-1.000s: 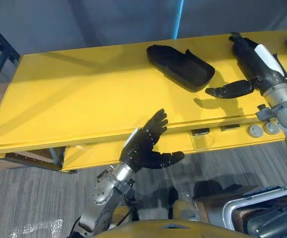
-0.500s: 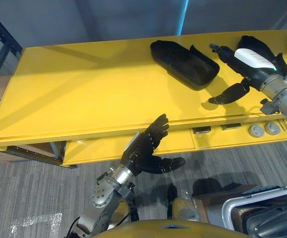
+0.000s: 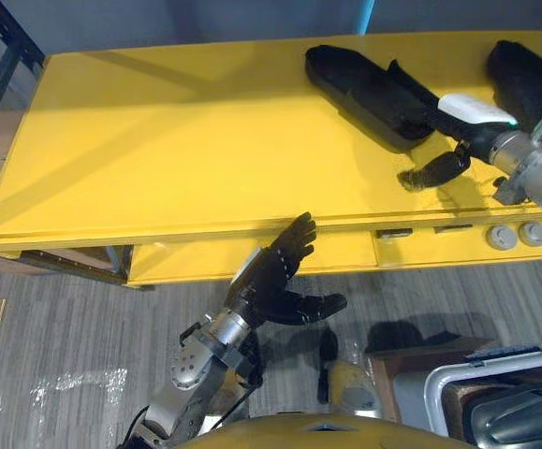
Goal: Walk over and take three plastic housings, then place them on the shelf
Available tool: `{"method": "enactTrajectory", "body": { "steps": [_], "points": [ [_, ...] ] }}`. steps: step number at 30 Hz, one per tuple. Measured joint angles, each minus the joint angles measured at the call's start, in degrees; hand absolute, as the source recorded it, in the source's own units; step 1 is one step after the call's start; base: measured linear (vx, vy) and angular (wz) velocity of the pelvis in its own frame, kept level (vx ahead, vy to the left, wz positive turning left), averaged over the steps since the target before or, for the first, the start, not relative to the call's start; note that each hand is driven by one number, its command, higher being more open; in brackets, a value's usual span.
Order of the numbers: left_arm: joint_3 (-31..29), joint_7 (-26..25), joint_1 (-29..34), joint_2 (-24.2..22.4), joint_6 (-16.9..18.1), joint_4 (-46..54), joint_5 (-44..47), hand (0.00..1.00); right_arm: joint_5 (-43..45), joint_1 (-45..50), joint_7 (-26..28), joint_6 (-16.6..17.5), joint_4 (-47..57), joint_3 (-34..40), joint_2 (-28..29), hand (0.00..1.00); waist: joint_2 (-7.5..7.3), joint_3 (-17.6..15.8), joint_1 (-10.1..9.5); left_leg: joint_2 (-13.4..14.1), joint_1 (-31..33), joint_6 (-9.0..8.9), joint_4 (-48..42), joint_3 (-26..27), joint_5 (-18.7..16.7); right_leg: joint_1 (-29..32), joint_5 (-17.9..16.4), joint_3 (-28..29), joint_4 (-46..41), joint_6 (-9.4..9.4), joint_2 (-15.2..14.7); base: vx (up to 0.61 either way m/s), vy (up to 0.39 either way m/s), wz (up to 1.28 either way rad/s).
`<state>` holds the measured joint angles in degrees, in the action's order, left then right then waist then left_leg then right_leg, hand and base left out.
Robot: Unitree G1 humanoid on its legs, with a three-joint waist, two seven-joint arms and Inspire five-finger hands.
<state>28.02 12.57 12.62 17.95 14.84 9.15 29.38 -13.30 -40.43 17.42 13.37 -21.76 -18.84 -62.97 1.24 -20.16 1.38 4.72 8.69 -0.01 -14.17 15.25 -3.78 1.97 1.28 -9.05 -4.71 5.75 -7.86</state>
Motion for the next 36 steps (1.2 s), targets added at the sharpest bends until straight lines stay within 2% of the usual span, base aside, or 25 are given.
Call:
{"method": "enactTrajectory", "body": {
  "steps": [4,10,16,22,27,32,36],
  "points": [
    [-1.11,0.0,-0.37,0.07,0.03,0.0,0.1,1.0,0.0,-0.95,-0.47,0.17,-1.61,-0.95,0.38,0.0,0.17,-0.36,-0.76,-0.04,0.74,0.05,-0.64,-0.41,-0.03,0.19,-0.05,-0.41,-0.12,-0.08,0.03,-0.02,0.009,0.08],
    [-2.13,0.11,-1.0,0.3,1.09,0.0,0.43,1.0,0.21,-3.8,-2.2,2.81,-2.42,-1.29,1.06,0.0,1.08,-2.12,-1.32,-0.23,1.14,0.19,-0.62,-1.0,0.1,0.52,-0.14,-1.01,-0.63,-0.21,-0.02,-0.03,0.004,0.04],
    [-2.46,0.14,-0.8,0.42,1.23,0.0,0.51,1.0,-0.01,-3.63,-5.27,2.24,-3.86,-1.28,4.39,0.0,1.09,-2.12,-1.2,-0.25,1.2,0.31,-0.62,-1.06,0.21,0.63,-0.25,-1.5,-0.78,-0.35,-0.03,0.0,-0.004,0.01],
    [-2.71,0.09,-0.81,0.38,1.23,0.01,0.47,1.0,-2.28,-0.63,-8.02,1.87,-3.56,1.84,7.67,0.0,1.13,-2.14,-1.19,-0.23,1.06,0.27,-0.61,-1.2,0.18,0.57,-0.52,-1.68,-1.26,-0.69,-0.03,0.0,0.0,0.0],
    [-2.76,-0.2,-0.84,0.33,1.23,0.01,0.46,1.0,-4.5,1.62,-9.66,-0.06,-1.97,4.04,9.73,0.0,1.17,-2.15,-1.03,-0.22,0.91,0.26,-0.63,-1.18,0.19,0.45,-0.54,-1.67,-1.35,-0.7,-0.05,0.0,0.0,0.0],
    [-2.76,-0.56,-0.87,0.01,1.22,0.02,0.42,1.0,-4.44,2.26,-10.67,-5.36,-0.82,5.68,12.39,0.0,1.26,-2.15,-1.01,-0.21,0.9,0.18,-0.59,-1.17,0.21,0.45,-0.53,-1.67,-1.34,-0.7,-0.05,0.0,0.0,0.0],
    [-2.76,-0.63,-0.87,-0.11,1.22,0.06,0.29,1.0,-4.27,2.73,-10.67,-8.37,0.04,7.03,13.8,0.0,1.34,-2.1,-1.01,-0.23,0.8,0.29,-0.57,-1.14,0.29,0.37,-0.52,-1.67,-1.33,-0.7,-0.07,0.0,0.0,0.0]
  ]
}}
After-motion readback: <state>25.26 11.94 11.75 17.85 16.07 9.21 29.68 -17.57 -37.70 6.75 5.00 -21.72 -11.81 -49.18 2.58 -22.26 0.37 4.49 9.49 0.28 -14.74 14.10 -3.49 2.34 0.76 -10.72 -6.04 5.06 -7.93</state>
